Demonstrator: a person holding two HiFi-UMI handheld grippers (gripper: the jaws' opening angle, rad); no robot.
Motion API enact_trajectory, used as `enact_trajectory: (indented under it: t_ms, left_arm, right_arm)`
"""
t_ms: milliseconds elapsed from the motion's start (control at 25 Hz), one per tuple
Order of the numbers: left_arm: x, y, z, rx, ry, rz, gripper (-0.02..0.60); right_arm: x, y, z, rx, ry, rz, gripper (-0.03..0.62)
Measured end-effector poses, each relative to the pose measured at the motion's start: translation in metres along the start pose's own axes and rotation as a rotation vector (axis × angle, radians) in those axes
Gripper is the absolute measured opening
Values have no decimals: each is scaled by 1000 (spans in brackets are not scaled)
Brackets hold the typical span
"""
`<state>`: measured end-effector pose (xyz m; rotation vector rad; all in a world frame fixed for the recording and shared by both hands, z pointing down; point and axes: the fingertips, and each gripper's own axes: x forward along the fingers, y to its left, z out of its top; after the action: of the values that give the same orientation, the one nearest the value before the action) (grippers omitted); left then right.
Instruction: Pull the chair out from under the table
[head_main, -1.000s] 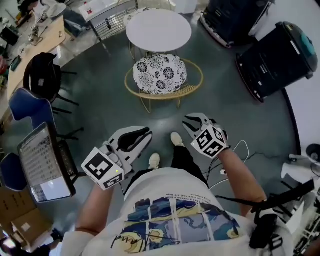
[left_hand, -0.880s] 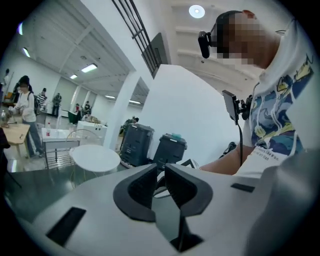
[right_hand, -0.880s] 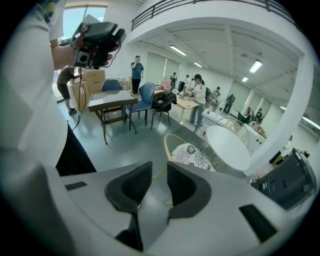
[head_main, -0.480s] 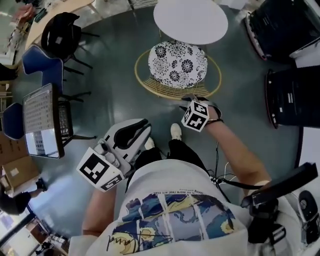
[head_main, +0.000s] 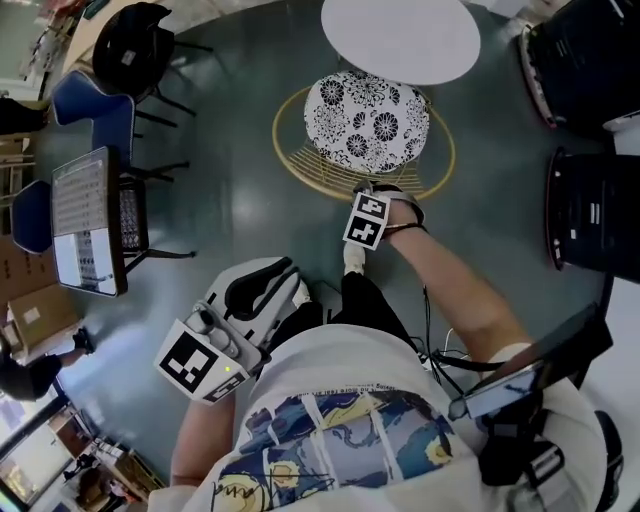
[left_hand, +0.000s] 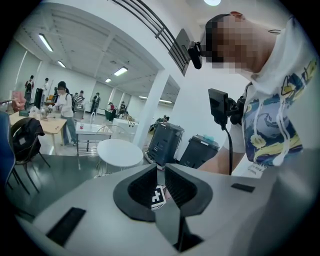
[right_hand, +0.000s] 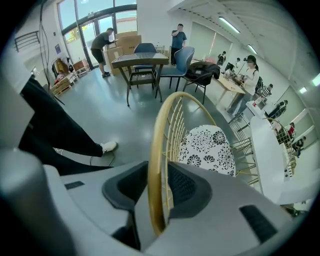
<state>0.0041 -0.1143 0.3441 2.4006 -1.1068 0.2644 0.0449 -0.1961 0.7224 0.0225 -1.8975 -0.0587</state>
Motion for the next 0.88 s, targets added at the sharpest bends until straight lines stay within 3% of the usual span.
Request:
enact_trajectory:
  t_ms: [200,320,880]
  left_arm:
    - [-3,0,-3,0,0,14,31]
    - [-11,1,-6,1,3,14,31]
    - [-59,9,-17,-11,-40,19,31]
  right_arm:
    - [16,3,-1,-51,36,-13,119]
    - [21,2,1,-62,47,-36,31]
    - [22,1,-3,-16,113,-79,18]
